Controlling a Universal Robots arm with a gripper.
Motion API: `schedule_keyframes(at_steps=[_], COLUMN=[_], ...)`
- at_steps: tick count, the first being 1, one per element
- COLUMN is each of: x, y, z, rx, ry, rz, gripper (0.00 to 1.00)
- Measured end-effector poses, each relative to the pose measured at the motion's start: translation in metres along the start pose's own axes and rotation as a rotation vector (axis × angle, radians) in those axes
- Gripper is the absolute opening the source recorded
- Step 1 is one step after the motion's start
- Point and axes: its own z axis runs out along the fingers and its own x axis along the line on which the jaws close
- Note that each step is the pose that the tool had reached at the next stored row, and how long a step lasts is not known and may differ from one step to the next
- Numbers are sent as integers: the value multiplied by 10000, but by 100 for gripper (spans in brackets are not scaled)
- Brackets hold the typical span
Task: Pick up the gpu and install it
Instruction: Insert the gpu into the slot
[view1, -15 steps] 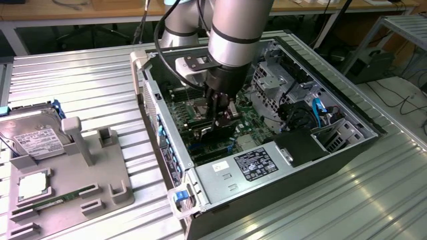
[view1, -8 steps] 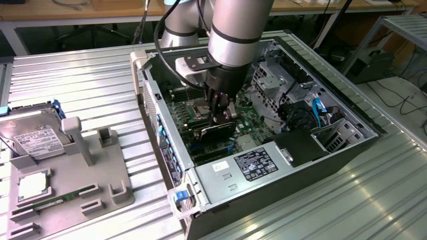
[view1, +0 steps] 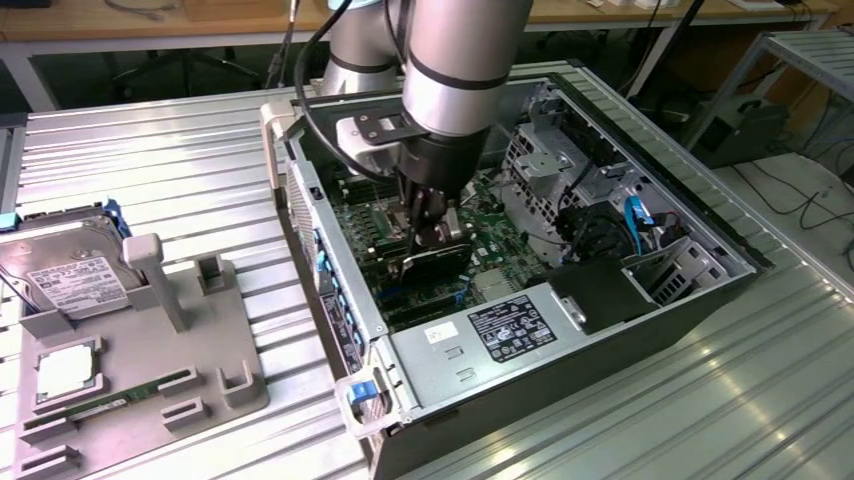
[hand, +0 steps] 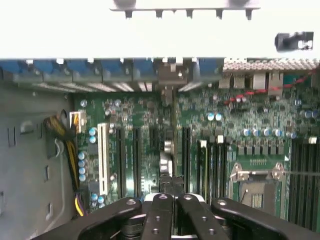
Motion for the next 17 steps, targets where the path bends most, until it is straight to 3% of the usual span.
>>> schedule_keyframes(at_steps=[17], x=[-47], y=[312], z=[58], rx=[-1], ry=[2], rz=[-13], gripper=[11])
